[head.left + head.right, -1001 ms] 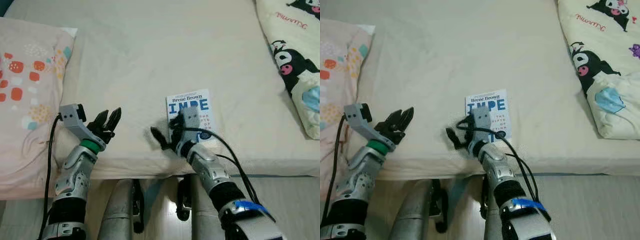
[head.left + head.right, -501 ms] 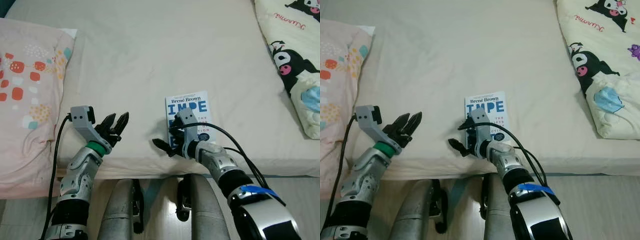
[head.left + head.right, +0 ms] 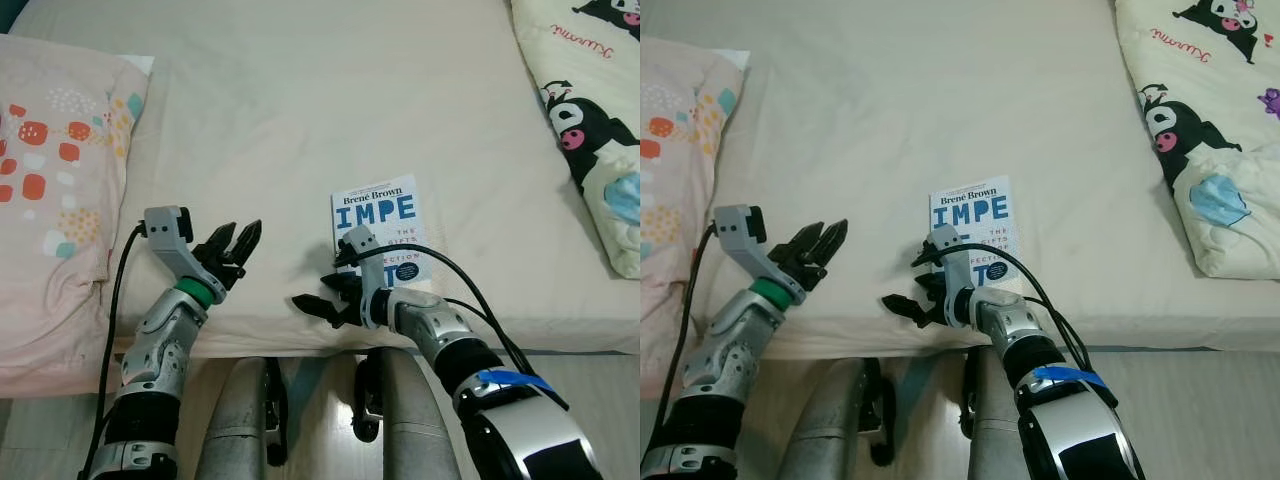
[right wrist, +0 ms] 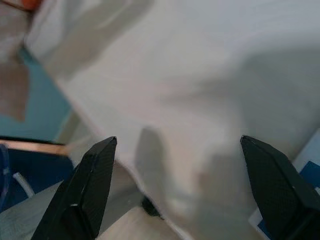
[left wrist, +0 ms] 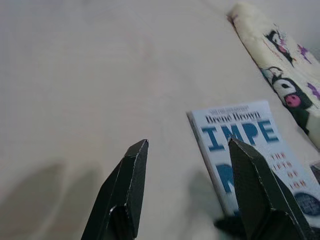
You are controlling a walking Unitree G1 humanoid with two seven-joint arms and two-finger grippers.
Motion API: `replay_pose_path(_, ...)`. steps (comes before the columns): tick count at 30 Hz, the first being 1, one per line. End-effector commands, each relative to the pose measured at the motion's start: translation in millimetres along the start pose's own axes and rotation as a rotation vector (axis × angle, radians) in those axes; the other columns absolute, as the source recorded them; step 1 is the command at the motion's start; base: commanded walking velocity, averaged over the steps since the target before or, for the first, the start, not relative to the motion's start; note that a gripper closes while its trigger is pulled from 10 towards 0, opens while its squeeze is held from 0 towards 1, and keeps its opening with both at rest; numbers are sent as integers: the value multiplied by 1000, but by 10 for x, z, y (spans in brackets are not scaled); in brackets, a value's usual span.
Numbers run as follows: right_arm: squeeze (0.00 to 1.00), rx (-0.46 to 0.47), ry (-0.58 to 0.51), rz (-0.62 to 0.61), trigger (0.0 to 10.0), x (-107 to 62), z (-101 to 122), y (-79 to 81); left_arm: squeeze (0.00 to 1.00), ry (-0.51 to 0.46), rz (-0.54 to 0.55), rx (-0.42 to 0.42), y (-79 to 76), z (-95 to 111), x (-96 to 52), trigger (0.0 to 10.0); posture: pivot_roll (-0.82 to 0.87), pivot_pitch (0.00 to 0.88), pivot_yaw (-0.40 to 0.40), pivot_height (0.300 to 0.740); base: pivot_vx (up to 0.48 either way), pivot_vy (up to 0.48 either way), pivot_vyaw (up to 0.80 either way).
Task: Clean up the room
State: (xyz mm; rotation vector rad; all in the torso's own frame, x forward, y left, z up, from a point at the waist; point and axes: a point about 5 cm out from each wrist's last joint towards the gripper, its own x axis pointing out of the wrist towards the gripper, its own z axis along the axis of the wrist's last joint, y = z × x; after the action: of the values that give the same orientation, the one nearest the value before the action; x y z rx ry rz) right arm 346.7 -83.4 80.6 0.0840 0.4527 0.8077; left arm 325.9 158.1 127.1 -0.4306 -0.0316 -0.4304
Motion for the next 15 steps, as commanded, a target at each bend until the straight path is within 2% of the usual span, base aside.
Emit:
replay_pose_path(1, 0, 43, 34, -120, 10000, -95, -192, -137, 0, 33, -8, -25, -8, -102, -59, 10000, 35, 317, 46, 637, 0, 0, 0)
replay_pose_path(8, 0, 52, -40, -208, 10000, -178, -142, -251, 0, 36, -26, -34, -36, -114, -56, 10000, 29, 308, 48, 637, 0, 0, 0)
replay_pose_path(13, 0, 63, -69, -181, 10000, -170, -146, -194, 0, 46, -45, -28, -46, -117, -50, 10000, 27, 297, 49, 637, 0, 0, 0)
replay_pose_path(15, 0, 67, -81, -159, 10000, -152, -180, -125, 0, 50, -56, -27, -52, -121, -53, 10000, 27, 291, 50, 637, 0, 0, 0)
